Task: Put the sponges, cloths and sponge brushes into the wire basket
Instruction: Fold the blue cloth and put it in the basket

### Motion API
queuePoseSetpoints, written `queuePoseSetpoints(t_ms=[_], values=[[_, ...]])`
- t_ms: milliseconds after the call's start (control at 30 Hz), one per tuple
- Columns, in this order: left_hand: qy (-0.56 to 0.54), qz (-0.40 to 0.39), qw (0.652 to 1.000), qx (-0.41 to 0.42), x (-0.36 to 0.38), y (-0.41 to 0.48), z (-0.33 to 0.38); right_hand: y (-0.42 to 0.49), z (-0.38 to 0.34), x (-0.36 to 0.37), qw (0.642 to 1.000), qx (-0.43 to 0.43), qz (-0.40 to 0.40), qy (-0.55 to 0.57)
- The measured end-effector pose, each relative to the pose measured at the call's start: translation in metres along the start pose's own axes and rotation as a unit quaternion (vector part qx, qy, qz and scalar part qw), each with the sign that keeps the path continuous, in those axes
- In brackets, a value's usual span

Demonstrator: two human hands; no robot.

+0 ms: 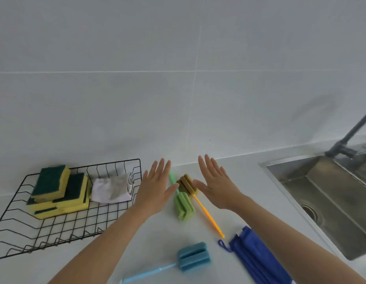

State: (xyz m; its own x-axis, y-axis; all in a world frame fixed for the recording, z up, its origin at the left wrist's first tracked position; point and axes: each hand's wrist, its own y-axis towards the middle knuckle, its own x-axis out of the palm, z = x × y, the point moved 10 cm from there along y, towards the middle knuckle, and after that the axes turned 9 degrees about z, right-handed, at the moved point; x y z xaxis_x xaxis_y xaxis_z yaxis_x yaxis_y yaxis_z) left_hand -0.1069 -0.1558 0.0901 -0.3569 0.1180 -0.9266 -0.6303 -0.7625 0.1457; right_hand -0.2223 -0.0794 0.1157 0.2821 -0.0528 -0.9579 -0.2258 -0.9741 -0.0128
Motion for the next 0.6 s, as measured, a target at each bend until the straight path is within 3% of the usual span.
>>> queuePoseSetpoints(t_ms=[433, 600], values=[[-0.039, -0.168, 0.976, 0.129, 0.138, -0.037, 0.15, -0.141, 0.157, 0.036, 0.975, 0.219, -0.022, 0.032], [-0.036, -0.224, 0.965, 0.132, 0.183, -0.046, 0.175, -0.177, 0.186, 0.067, 0.958, 0.277, -0.039, 0.065]])
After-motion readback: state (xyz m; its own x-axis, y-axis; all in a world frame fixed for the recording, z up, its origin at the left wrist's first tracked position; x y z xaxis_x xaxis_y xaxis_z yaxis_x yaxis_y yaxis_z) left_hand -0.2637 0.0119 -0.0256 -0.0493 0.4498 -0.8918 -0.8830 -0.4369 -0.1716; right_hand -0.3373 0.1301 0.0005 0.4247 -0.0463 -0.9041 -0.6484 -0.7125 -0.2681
